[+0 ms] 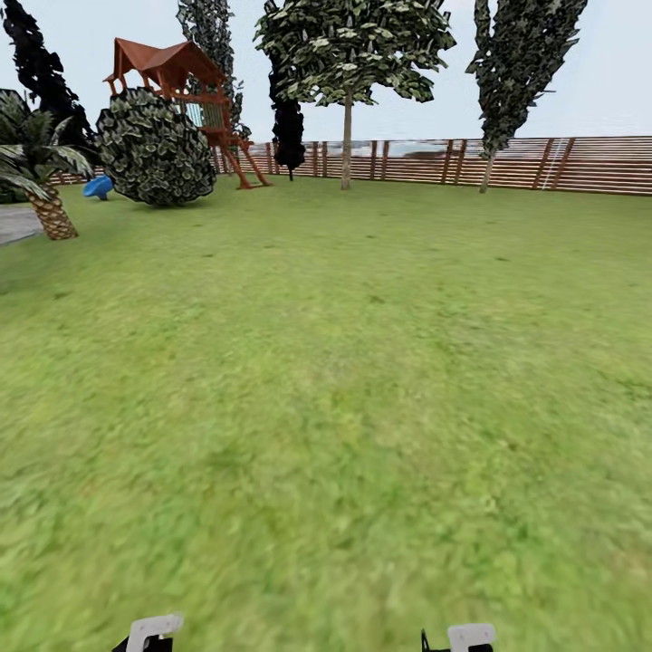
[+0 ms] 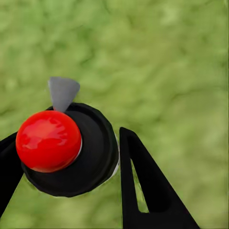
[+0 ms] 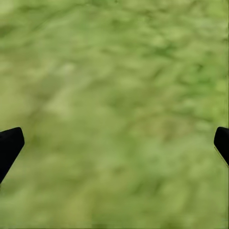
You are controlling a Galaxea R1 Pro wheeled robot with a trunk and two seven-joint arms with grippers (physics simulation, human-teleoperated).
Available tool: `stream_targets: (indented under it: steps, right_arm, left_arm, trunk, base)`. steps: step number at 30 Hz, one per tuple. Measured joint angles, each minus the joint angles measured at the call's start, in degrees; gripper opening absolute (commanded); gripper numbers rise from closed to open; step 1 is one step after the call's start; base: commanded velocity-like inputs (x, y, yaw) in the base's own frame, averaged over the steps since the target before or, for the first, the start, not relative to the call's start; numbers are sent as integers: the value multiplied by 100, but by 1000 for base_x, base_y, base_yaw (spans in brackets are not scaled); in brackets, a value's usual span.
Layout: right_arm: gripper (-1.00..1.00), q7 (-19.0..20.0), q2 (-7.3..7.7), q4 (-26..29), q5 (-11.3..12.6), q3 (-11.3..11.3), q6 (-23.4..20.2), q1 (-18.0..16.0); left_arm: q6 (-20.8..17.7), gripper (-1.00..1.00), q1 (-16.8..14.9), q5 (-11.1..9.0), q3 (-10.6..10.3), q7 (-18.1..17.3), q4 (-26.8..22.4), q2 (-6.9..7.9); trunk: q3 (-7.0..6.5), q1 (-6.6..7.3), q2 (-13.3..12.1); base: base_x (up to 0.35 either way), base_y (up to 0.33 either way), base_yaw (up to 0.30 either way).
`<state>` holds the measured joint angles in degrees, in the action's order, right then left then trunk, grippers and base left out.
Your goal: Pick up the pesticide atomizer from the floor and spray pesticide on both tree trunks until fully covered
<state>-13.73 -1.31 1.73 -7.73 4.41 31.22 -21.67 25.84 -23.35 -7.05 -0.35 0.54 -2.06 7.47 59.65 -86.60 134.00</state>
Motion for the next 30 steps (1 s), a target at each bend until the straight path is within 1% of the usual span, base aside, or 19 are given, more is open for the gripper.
stream_targets:
  steps: [30]
  right_arm:
    - [100,0,0,0,0,-1,0,0]
  left_arm:
    - [0,-100,0,7,0,0,0,0]
  trunk:
    - [0,0,0]
  base:
    - [339,0,0]
